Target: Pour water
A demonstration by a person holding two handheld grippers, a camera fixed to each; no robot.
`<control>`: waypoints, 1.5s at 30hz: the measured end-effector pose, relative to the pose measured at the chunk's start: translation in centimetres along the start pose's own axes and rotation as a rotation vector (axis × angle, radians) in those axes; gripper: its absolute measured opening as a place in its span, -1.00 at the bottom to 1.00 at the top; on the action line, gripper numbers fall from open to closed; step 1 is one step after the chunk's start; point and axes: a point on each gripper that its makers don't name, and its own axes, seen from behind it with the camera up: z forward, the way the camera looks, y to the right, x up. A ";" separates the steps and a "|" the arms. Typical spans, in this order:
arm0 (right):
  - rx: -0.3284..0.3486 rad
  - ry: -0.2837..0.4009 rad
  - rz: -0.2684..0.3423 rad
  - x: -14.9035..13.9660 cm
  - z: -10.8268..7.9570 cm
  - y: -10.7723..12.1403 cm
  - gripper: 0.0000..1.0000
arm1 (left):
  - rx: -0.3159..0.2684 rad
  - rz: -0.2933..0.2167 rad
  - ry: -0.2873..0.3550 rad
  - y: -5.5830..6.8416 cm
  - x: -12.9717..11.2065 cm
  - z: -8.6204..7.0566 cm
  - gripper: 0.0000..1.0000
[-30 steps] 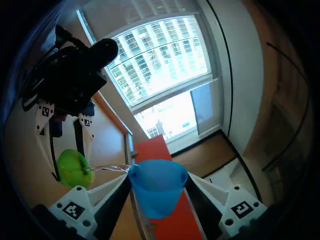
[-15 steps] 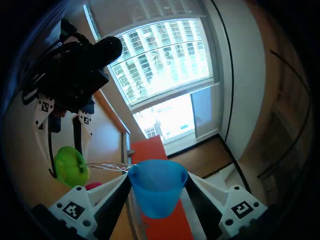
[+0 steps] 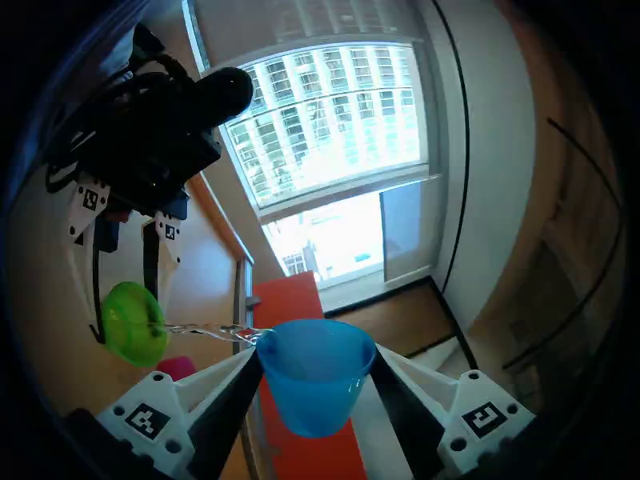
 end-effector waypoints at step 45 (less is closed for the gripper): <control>-0.022 -0.001 -0.244 1.9 0.8 1.3 0.82 | -0.006 -0.006 0.009 0.2 0.4 0.1 0.72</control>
